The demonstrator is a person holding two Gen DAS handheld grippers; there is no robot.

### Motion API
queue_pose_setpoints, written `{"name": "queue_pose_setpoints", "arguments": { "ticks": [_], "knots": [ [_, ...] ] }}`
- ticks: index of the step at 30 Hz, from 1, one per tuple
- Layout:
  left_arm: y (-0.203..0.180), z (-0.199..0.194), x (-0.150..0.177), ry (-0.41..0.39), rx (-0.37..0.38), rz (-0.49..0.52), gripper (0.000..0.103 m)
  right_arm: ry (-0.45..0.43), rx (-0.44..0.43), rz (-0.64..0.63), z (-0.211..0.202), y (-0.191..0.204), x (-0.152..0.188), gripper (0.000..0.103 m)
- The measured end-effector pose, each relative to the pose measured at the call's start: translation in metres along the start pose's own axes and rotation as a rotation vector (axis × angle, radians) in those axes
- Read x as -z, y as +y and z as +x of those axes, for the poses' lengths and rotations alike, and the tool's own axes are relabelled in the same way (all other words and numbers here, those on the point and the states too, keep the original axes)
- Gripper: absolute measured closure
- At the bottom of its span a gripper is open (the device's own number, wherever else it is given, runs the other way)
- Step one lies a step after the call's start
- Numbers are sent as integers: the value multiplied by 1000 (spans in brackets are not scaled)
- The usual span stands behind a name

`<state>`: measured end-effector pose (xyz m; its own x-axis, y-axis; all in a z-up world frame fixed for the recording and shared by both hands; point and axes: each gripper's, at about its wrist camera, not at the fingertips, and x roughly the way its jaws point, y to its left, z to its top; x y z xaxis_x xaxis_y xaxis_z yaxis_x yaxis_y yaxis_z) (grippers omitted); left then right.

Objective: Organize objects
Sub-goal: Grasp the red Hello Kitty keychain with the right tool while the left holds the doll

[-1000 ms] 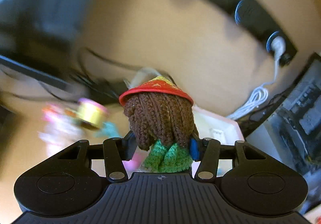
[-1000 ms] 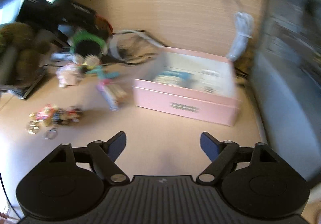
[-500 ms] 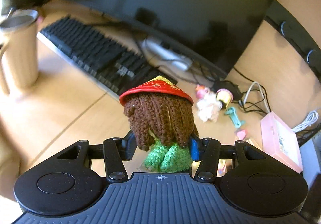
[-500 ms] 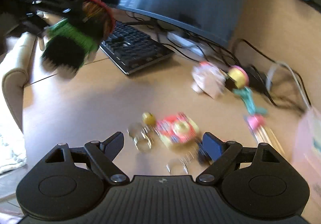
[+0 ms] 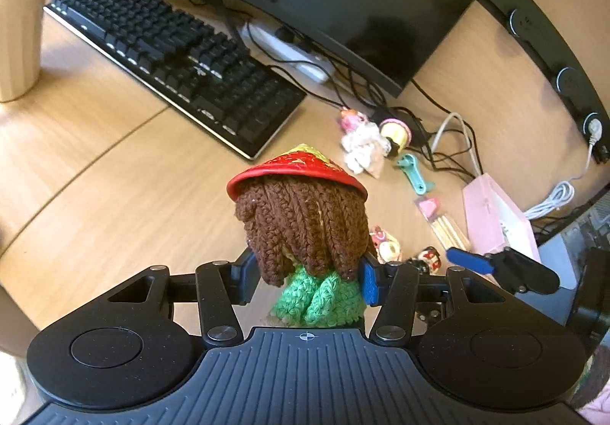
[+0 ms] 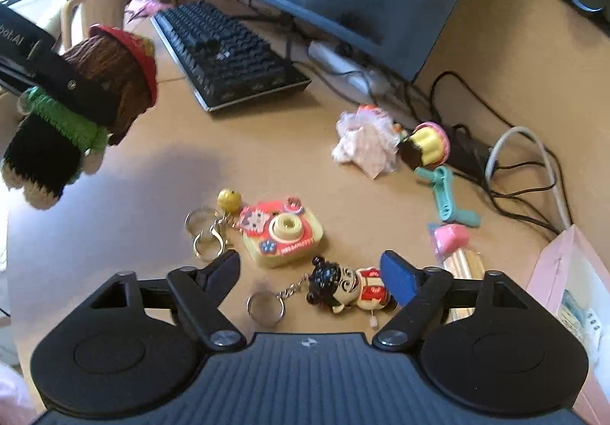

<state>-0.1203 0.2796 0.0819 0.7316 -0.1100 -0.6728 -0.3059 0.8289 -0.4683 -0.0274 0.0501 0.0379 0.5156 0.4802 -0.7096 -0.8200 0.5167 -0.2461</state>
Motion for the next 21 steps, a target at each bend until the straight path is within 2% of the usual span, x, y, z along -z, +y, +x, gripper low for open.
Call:
{"name": "queue_pose_setpoints", "arguments": {
  "ticks": [3,7,11,13,16,21],
  "knots": [
    [0,1,1,8,-9,6,47,-7,-11,-95,8,7,-3,31],
    [6,-3,3,16,-23,-15,47,32,-9,-92,29,7,-12,50],
    [13,-8,7,20,-45,-42,47,46,-36,-34,40,15,-21,51],
    [16,-10,8,19,-54,-48,47,12,-65,-55,34,22,-24,51],
    [21,-14,9,13,-60,-60,47,-20,-48,-124,32,26,-26,47],
    [23,-15,14,19,-54,-71,47,15,-96,-125,43,9,-31,41]
  ]
}}
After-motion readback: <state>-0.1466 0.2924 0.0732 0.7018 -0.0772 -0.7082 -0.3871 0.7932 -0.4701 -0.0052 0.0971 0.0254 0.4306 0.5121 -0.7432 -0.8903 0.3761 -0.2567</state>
